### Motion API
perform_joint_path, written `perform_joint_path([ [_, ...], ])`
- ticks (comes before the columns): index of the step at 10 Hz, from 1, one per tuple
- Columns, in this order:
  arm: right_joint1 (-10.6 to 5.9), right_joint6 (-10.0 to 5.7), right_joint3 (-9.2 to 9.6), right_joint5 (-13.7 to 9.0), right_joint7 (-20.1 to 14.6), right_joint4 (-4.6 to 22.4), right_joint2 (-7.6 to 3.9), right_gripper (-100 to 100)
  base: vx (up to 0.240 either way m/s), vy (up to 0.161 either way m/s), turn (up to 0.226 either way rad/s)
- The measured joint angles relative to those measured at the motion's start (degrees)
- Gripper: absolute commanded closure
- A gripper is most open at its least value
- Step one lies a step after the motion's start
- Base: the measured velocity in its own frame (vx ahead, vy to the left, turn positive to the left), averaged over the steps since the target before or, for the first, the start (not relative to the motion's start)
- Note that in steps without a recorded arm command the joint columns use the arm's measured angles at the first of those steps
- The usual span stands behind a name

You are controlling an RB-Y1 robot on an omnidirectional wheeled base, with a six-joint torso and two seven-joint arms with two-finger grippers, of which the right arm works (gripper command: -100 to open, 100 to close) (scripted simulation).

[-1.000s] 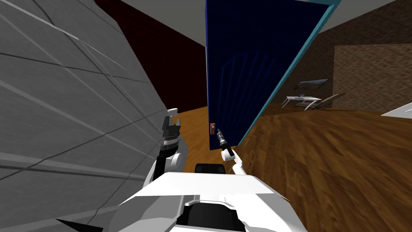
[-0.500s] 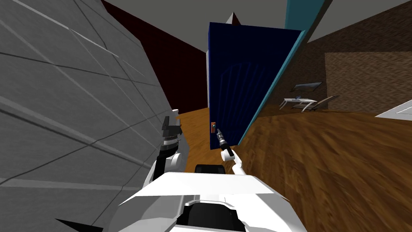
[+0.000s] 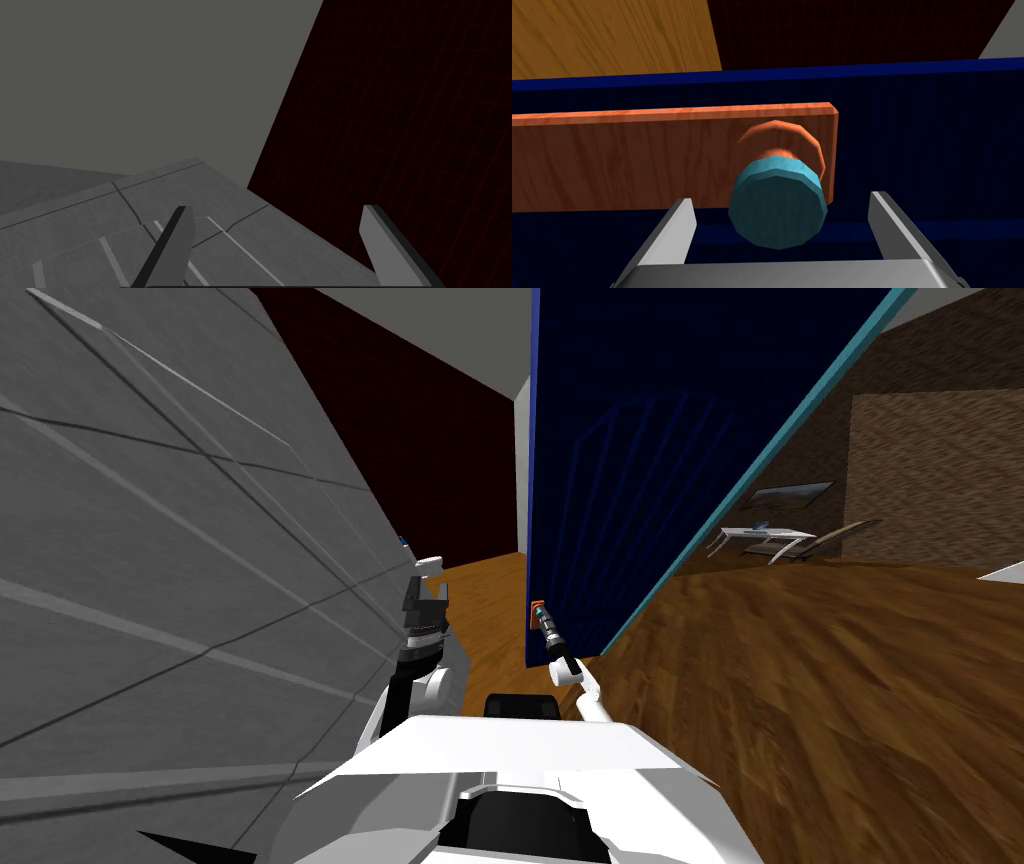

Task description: Push the door open

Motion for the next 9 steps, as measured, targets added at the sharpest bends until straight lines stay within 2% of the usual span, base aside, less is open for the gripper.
perform_joint_path([
  [1,-0.19,-0.25,-0.18,0.05,0.04,0.30,0.36,-100,0.094,0.019,0.006],
  [2,-0.23,-0.31,-0.20,0.05,0.04,0.33,0.41,100,-0.010,-0.002,-0.008],
  [7,-0.10,-0.14,-0.14,0.05,0.04,0.42,0.36,100,-0.019,-0.004,0.001],
  [9,0.33,0.10,0.55,-0.07,0.22,0.50,0.20,100,0.188,-0.008,-0.183],
])
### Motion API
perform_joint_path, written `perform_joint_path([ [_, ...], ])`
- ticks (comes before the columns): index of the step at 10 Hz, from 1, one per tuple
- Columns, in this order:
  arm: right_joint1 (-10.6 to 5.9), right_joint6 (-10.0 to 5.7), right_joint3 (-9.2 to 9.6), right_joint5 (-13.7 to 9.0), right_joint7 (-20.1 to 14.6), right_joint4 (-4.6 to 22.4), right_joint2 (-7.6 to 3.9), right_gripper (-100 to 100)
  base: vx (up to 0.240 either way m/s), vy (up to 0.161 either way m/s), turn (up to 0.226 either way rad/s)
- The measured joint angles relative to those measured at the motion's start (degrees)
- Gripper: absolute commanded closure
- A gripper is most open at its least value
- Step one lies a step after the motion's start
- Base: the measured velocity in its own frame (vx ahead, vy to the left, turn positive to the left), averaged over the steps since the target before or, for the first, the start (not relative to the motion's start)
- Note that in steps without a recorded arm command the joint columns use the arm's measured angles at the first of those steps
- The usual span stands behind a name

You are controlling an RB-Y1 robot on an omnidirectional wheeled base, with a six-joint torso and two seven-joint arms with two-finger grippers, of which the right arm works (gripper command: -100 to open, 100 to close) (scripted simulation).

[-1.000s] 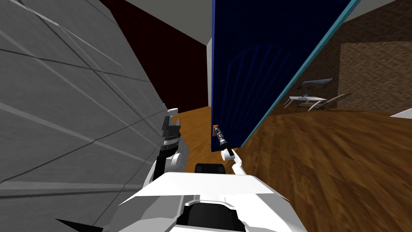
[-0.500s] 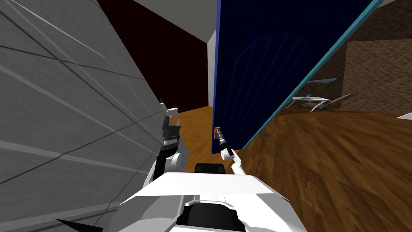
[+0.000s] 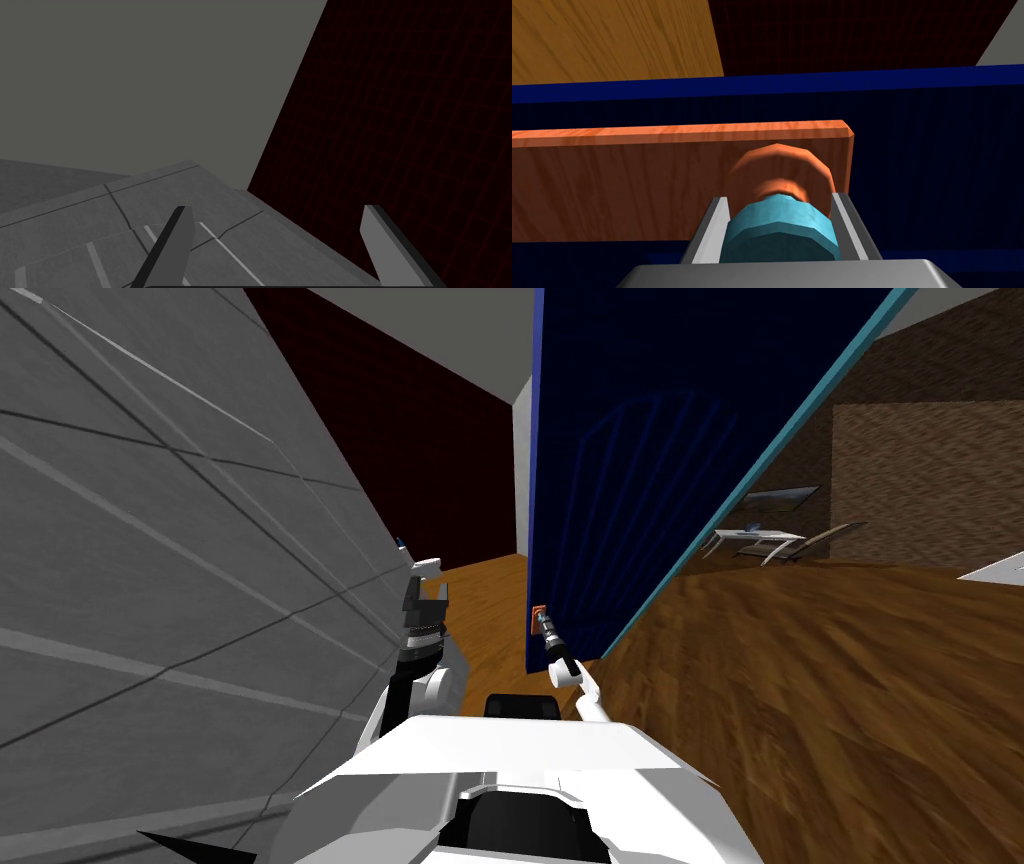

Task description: Push the door open

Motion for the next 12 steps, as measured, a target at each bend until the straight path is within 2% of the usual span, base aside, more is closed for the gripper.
perform_joint_path([
  [2,0.76,0.54,1.26,-0.20,0.54,-0.44,-0.27,100,0.212,0.002,-0.127],
  [3,0.54,0.22,1.54,-0.35,0.75,-0.25,-0.50,100,0.197,0.001,-0.121],
  [5,0.41,-0.12,1.40,-0.69,1.50,-0.70,-0.95,100,0.215,-0.018,-0.283],
  [6,0.68,-0.13,1.45,-0.90,1.84,-0.91,-1.32,-100,-0.029,-0.006,-0.114],
  [8,1.43,0.24,1.98,-0.69,2.68,-1.73,-1.17,-100,-0.232,0.002,-0.019],
  [10,2.26,0.49,2.53,-0.49,3.38,-2.39,-0.42,-100,-0.260,0.044,-0.064],
  [12,2.99,0.77,3.15,-0.23,4.41,-2.96,1.83,-100,-0.213,0.007,-0.042],
])
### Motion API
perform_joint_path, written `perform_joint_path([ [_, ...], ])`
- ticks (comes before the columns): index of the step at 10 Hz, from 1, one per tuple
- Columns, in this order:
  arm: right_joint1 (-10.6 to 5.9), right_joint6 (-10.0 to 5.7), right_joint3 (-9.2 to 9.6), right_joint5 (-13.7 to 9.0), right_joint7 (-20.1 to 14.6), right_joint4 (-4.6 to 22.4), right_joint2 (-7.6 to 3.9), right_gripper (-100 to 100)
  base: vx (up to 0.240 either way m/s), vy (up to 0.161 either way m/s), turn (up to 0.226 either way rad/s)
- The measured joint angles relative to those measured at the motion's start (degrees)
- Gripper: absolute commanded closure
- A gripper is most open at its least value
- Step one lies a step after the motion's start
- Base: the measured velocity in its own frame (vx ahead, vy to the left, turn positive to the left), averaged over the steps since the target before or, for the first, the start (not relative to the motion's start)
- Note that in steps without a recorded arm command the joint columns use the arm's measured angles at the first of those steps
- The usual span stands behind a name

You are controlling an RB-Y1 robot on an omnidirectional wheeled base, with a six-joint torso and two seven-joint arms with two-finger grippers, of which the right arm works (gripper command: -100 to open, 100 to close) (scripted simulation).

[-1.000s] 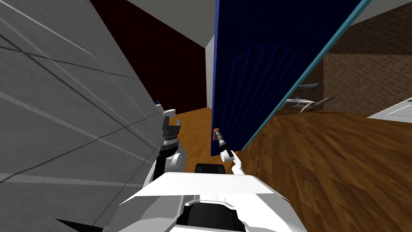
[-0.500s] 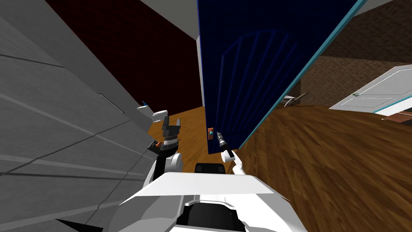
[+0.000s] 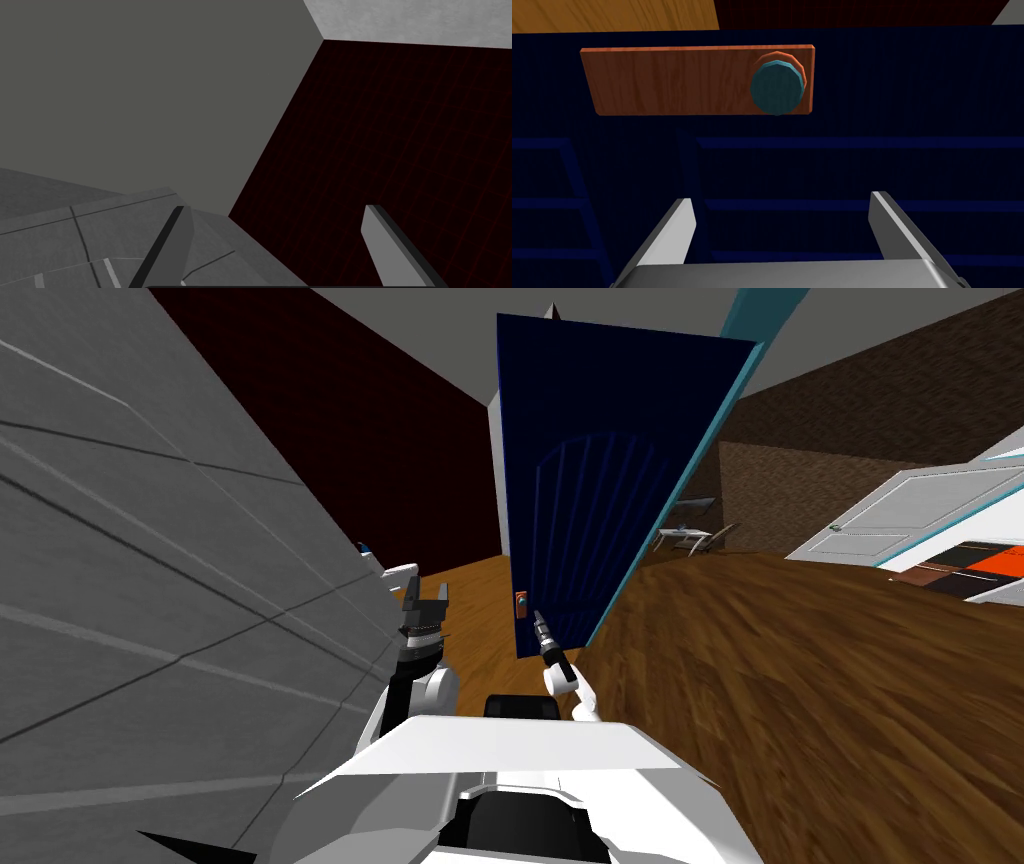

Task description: Push the door open

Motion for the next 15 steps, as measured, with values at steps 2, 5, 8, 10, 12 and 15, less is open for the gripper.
perform_joint_path([
  [2,1.07,0.03,0.61,0.17,0.62,-0.74,2.04,-100,-0.124,0.028,-0.027],
  [5,1.04,0.19,0.61,0.26,0.93,-0.82,2.31,-100,0.071,0.002,0.010],
  [8,0.21,-0.19,0.09,0.17,0.68,0.08,0.01,-100,0.209,0.040,0.017],
  [10,-0.15,-0.30,-0.23,0.22,0.72,0.40,-0.15,-100,0.233,0.035,0.023],
  [12,-0.72,-0.52,-0.64,0.24,0.68,0.97,0.83,-100,0.180,0.086,0.013],
  [15,-1.13,-0.65,-0.96,0.30,0.75,1.35,3.06,100,0.082,0.027,0.005],
])
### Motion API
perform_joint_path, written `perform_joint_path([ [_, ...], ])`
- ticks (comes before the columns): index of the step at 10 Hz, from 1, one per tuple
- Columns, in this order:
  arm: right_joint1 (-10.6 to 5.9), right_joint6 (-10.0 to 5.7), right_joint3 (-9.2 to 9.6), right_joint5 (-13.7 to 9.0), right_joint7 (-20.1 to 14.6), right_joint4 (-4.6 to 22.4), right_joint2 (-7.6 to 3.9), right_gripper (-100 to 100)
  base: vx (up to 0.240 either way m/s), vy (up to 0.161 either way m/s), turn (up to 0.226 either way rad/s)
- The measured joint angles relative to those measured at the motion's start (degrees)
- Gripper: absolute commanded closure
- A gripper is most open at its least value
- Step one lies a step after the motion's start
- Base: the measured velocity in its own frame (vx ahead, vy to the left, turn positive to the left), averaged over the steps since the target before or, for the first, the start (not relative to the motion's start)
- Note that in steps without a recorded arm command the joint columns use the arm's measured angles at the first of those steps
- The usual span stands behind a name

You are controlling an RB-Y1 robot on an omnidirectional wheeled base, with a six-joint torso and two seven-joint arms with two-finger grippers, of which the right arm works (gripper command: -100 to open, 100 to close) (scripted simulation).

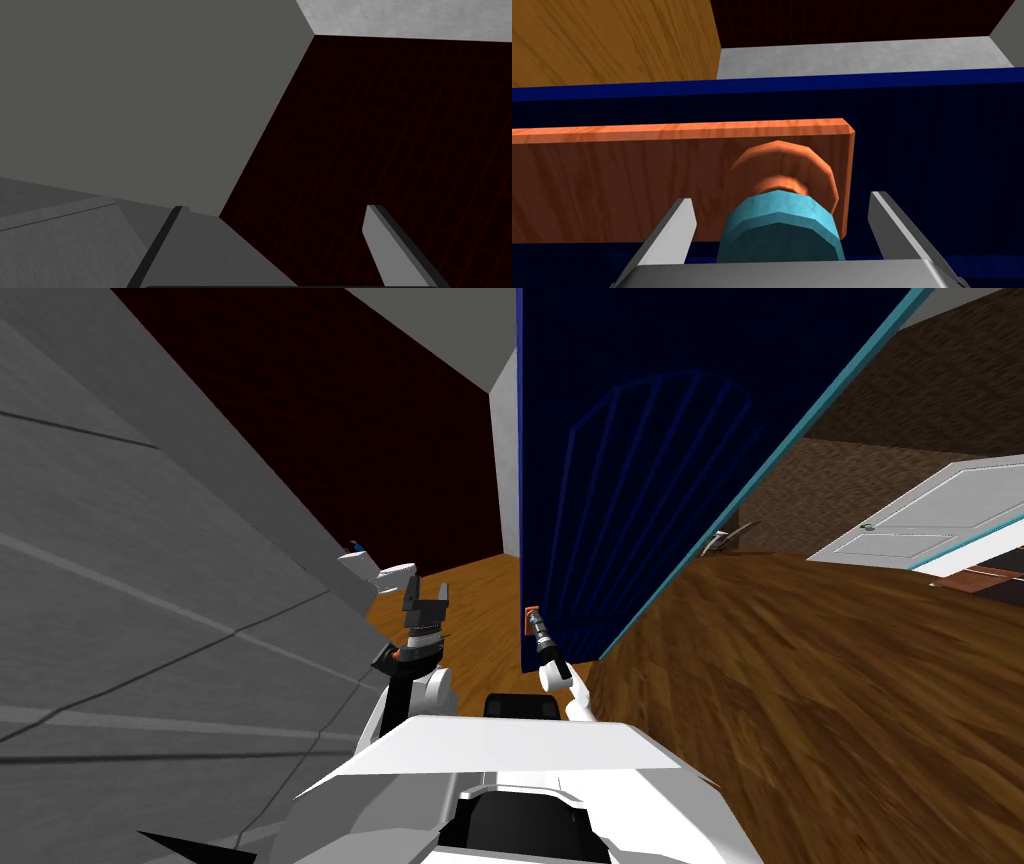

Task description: Push the door open

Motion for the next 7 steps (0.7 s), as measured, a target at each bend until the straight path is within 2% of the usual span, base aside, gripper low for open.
perform_joint_path([
  [5,0.11,0.15,0.07,0.03,0.05,0.08,-0.13,100,-0.016,-0.004,0.002],
  [6,0.14,0.16,0.07,0.02,0.04,0.09,-0.14,100,0.054,-0.009,-0.054],
  [7,-0.53,0.01,0.00,-0.04,0.13,1.18,-0.31,100,0.099,0.001,-0.065],
])
